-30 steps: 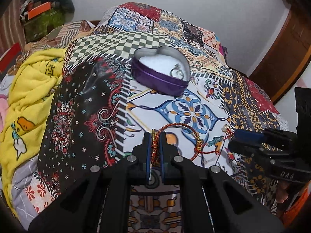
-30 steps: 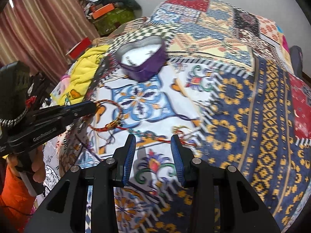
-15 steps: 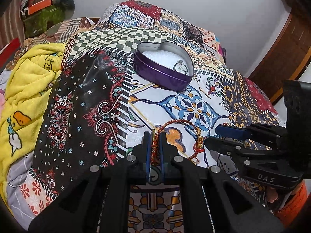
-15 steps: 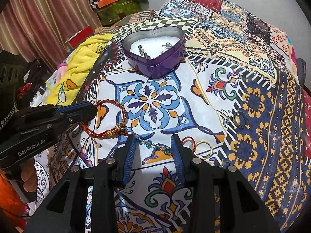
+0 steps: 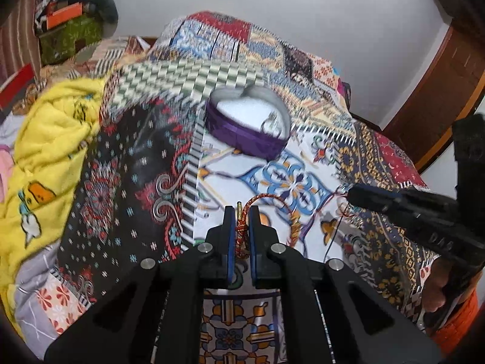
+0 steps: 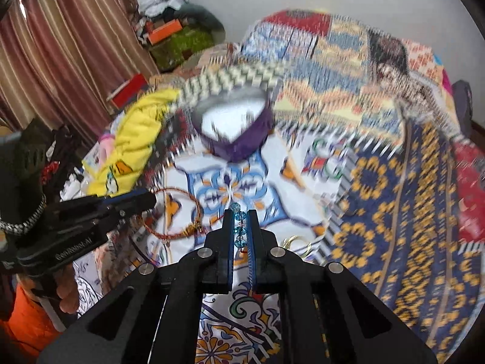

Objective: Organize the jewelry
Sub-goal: 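Carry both bracelets up to the heart tin with both grippers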

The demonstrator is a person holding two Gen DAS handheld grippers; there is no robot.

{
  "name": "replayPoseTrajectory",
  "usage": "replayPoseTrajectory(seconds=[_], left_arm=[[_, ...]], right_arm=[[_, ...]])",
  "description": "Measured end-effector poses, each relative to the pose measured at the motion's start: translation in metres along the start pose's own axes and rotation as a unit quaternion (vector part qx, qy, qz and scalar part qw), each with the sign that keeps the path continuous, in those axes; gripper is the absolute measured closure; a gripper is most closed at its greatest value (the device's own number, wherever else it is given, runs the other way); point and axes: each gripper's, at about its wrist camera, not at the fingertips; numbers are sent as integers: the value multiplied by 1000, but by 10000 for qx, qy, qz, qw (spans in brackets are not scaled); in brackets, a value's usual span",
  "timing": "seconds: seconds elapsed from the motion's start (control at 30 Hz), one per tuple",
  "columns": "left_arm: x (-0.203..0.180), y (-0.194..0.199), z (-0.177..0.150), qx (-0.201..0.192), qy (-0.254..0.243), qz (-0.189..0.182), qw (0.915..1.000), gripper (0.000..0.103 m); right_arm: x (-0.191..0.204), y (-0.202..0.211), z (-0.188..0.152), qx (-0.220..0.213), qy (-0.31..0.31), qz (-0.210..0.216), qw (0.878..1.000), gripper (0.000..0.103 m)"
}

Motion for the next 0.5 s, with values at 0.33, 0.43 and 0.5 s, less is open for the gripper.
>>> replayPoseTrajectory(seconds=[0.33,0.43,0.5], left_arm=[[-18,38,24,-597,-234,110,9979,97],[-20,46,33,-710,-251,46,9971,97],[-22,50,39,-793,-282,43,9964,97]], right_arm=[[-6,58,23,-739,-26,-338,9967,96],[-10,71,29,-895,-28,-405,9952,96],[-10,77,34,-980,-8,-452,9942,96]])
Point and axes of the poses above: each gripper's, at about its wrist camera, not at the fingertips, and y roughly against the way its jaws point, x to its left, z to its top, and after that the axes turned 13 degrees about x, right-handed
